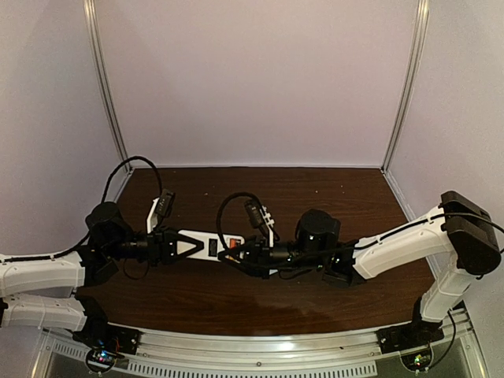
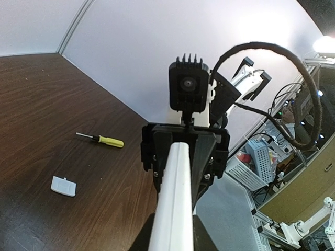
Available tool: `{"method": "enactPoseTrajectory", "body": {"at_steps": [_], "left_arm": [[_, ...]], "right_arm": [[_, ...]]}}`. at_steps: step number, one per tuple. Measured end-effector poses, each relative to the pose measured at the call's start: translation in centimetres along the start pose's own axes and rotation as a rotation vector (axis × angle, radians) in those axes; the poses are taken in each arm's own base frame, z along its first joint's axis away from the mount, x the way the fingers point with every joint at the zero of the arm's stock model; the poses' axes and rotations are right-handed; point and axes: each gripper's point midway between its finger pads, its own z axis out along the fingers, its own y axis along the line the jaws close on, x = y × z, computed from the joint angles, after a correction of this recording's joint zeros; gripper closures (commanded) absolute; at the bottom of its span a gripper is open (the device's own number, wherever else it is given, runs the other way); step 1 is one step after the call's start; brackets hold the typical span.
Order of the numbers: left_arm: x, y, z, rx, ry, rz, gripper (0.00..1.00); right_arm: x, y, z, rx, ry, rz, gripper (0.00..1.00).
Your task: Unload the batteries from the remote control
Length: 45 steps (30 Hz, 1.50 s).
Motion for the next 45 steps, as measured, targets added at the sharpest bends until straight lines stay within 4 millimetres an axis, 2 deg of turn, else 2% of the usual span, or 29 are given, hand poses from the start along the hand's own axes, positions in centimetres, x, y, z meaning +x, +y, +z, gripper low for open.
{"method": "enactPoseTrajectory", "body": {"at_steps": [2,6,15,26,34,42,44,45], "left_arm": [[0.1,0.3,0.0,-0.012,0.0,-0.004,0.54],[0.5,1.1,0.0,-0.044,0.012,-0.039,0.42],[1.1,1.1,0.1,-0.041,0.035,-0.054,0.41],[2.7,0.0,1.3,0.018,0.109,-0.048,0.44],[3.0,-0.3,1.9,0.029,0.133,-0.036,0.59],[3.5,0.0,2.1,0.024,0.154,-0.031,0.95],[3.3,-0.3,2.2,0.038,0.155,-0.021,1.0],[3.3,-0.3,2.2,0.038,0.155,-0.02,1.0]], "right_arm": [[0.1,-0.2,-0.1,0.012,0.007,0.001,1.0],[0.9,-0.9,-0.3,0.065,0.044,0.016,1.0],[2.3,-1.3,-0.8,0.087,0.128,0.039,1.0],[2.5,-0.8,-0.9,0.043,0.184,0.074,1.0],[2.0,-0.6,-1.0,0.018,0.194,0.085,1.0],[2.2,-0.1,-1.0,-0.011,0.209,0.09,1.0],[2.1,0.1,-1.1,-0.023,0.21,0.079,0.99],[2.0,0.2,-1.1,-0.023,0.208,0.081,0.93]]}}
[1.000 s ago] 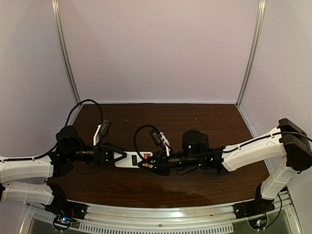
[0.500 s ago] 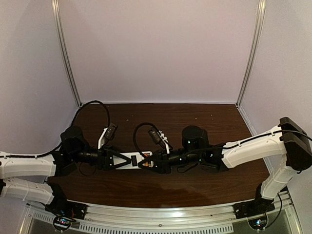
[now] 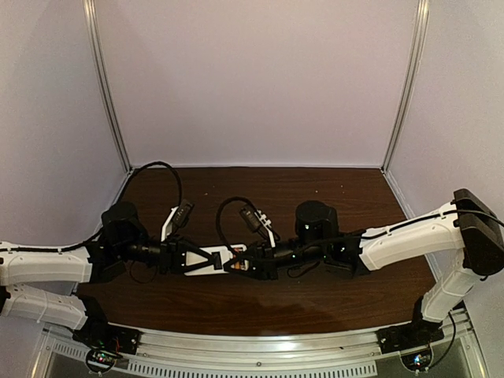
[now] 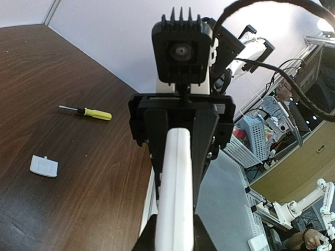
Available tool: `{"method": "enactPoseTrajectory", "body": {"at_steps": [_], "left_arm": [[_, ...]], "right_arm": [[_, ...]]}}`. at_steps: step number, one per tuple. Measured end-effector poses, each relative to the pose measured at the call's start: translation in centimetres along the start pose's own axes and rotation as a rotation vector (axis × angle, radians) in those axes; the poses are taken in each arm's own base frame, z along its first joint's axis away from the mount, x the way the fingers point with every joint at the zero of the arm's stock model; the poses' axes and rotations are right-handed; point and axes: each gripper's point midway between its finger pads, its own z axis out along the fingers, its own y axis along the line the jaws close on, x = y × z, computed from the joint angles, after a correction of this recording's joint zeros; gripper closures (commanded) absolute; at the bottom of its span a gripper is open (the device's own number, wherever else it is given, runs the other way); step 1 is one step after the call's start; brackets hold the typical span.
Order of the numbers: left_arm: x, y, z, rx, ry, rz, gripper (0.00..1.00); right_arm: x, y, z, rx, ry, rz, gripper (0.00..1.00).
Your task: Unload the batteries from the remote control
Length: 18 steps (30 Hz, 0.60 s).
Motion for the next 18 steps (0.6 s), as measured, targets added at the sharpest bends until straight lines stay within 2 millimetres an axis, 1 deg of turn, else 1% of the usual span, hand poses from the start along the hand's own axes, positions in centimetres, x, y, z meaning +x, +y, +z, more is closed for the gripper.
{"method": "enactPoseTrajectory", "body": {"at_steps": [2,4,5,7,8,10,11,12,15,18], "left_arm": [[-0.1,0.0,0.0,0.0,-0.002,0.003,1.0],[-0.1,0.0,0.1,-0.004,-0.002,0.002,1.0],[-0.1,0.1,0.1,-0.013,-0.003,-0.001,1.0],[0.1,0.6,0.1,-0.037,0.0,-0.016,1.0],[0.1,0.8,0.1,-0.048,-0.001,-0.02,1.0],[0.2,1.2,0.0,-0.073,-0.005,-0.028,1.0],[0.1,1.3,-0.1,-0.084,-0.008,-0.03,1.0],[0.1,1.5,-0.2,-0.095,-0.012,-0.03,1.0],[-0.1,1.8,-0.3,-0.118,-0.024,-0.032,1.0],[-0.2,2.0,-0.4,-0.134,-0.033,-0.031,1.0]], "right_arm": [[-0.1,0.0,-0.1,0.004,-0.003,-0.002,0.77],[-0.1,0.0,-0.2,0.012,-0.003,-0.002,0.53],[-0.2,-0.3,-0.2,0.029,-0.008,0.0,0.43],[-0.2,-1.0,-0.3,0.067,-0.013,0.006,0.27],[-0.3,-1.3,-0.4,0.084,-0.017,0.005,0.21],[-0.6,-1.6,-0.7,0.112,-0.027,0.002,0.13],[-0.8,-1.6,-1.0,0.128,-0.035,-0.008,0.06],[-1.0,-1.6,-1.3,0.139,-0.041,-0.008,0.01],[-1.7,-1.4,-2.4,0.177,-0.068,-0.029,0.0],[-2.0,-1.5,-3.6,0.225,-0.086,-0.038,0.0]]}}
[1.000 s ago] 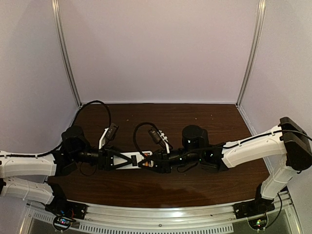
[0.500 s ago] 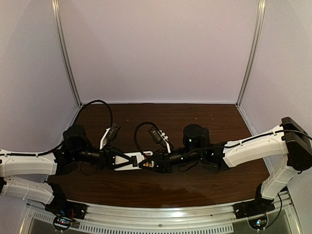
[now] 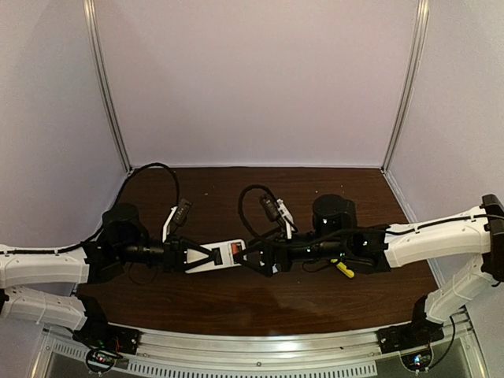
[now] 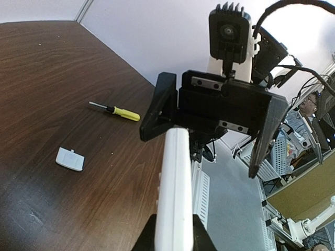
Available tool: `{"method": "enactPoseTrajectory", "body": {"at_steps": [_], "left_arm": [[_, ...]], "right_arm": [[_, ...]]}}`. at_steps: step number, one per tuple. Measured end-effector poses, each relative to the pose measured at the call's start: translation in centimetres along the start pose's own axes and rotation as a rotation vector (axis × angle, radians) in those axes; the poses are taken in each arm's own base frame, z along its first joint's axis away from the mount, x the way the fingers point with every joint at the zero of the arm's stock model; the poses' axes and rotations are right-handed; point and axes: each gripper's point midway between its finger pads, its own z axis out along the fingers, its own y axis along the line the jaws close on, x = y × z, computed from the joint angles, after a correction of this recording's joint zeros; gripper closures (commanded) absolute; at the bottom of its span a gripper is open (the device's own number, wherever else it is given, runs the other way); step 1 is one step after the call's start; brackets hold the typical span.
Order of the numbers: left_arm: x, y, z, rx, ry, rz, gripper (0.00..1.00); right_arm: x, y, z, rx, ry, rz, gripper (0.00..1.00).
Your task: Unload the batteries from the remote control
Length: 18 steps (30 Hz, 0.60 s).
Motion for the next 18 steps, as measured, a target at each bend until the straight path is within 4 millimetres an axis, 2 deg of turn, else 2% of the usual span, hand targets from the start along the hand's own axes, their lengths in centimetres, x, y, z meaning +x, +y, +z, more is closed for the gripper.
{"method": "enactPoseTrajectory", "body": {"at_steps": [5,11,18], "left_arm": [[0.1,0.5,0.0,-0.025,0.0,-0.008,1.0],[0.1,0.9,0.0,-0.049,-0.001,-0.014,1.0],[0.0,1.4,0.2,-0.066,0.002,-0.018,1.0]], "right_arm": [[0.2,-2.3,-2.3,0.166,-0.022,-0.014,0.01],[1.1,-7.2,-6.8,0.477,-0.055,-0.017,0.01],[3.9,-12.9,-11.6,0.831,-0.026,0.011,0.01]]}}
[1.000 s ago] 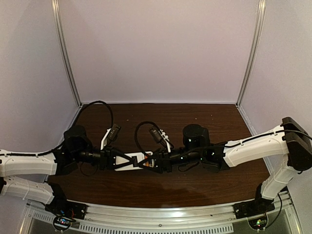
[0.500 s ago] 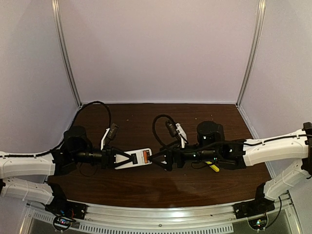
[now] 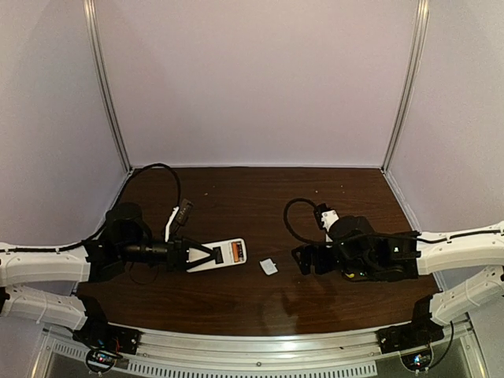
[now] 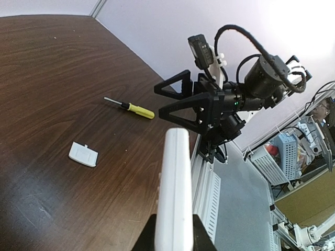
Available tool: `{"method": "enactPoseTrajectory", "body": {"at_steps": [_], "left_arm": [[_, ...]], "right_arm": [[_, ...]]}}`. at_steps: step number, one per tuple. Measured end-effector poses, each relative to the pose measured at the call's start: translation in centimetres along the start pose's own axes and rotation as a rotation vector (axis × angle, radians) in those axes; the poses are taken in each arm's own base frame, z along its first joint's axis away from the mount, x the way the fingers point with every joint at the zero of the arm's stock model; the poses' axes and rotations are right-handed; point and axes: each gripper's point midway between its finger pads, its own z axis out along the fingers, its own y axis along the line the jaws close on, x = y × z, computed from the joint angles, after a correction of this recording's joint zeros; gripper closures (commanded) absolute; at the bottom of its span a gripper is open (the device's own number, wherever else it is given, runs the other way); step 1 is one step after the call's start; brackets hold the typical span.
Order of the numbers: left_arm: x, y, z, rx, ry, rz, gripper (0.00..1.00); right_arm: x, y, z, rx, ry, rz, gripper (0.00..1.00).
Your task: Unload the batteries from the remote control
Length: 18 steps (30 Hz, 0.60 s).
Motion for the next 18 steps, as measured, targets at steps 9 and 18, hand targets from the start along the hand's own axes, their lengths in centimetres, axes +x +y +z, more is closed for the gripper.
{"method": "enactPoseTrajectory", "body": {"at_steps": [9,18], "left_arm": [[0.7,1.5,1.1,-0.025,0.037,-0.033,1.0],[4.0,4.6,4.2,-0.02,0.156,-0.178,1.0]], "right_arm": [[3.5,-6.1,0.2,0.298,0.076,-0.014,0.0],[4.9,-9.1,-0.1,0.429,0.105,-0.018,0.0]]}}
